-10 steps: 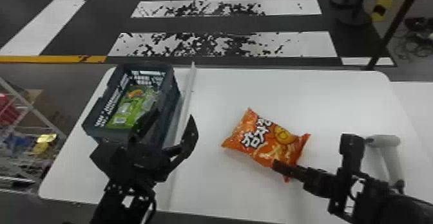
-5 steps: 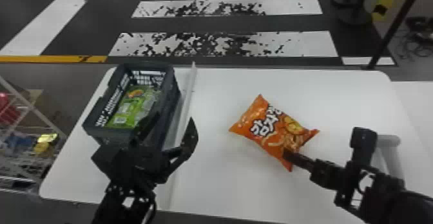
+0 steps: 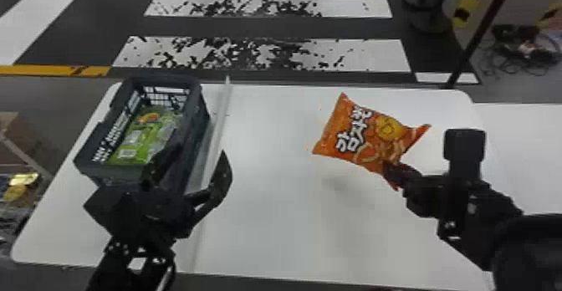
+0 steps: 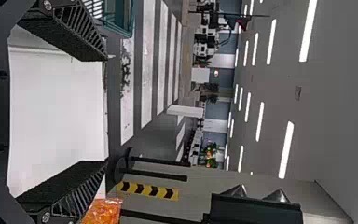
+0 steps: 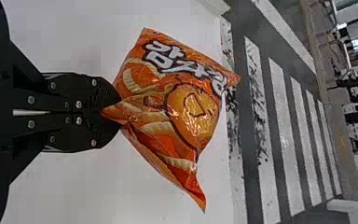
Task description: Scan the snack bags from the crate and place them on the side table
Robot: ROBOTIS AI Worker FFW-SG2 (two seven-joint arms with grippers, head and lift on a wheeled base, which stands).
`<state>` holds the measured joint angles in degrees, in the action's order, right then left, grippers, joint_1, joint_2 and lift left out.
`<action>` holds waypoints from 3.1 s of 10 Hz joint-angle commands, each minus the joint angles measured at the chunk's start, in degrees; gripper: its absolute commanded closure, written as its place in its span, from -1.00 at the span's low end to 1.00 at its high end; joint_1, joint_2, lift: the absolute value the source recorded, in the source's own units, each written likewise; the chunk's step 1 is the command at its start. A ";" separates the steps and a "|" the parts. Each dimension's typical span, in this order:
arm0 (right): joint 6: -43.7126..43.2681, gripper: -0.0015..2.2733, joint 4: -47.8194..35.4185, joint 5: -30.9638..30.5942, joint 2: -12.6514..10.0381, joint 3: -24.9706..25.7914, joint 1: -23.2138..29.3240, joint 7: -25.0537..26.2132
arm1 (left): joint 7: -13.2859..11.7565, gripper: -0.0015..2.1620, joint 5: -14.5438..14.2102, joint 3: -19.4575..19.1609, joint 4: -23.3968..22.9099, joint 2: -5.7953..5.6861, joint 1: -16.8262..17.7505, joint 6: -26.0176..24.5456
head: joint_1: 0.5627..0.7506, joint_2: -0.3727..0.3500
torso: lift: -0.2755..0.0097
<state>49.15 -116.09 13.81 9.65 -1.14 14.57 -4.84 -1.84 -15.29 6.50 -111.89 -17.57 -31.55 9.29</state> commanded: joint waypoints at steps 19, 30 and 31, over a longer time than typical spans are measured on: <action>-2.25 -0.95 4.11 -66.89 11.18 -32.96 0.28 -17.22 | -0.97 -0.92 -1.76 -0.26 1.67 -0.09 0.70 0.06 | 0.41 0.14 | 0.58; -17.02 0.99 -0.37 -20.84 5.64 -10.29 2.65 -24.52 | -1.23 -0.92 -2.29 -0.18 1.94 -0.53 0.79 0.06 | 0.41 0.35 | 0.58; -18.60 0.99 2.80 -21.01 5.11 -11.25 0.89 -24.52 | -1.23 -0.92 -2.29 -0.26 1.85 -0.62 0.79 0.06 | 0.41 0.37 | 0.58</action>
<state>31.58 -115.22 -7.19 15.10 -11.84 16.48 -29.34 -3.07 -17.58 6.33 -109.96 -18.13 -30.76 9.35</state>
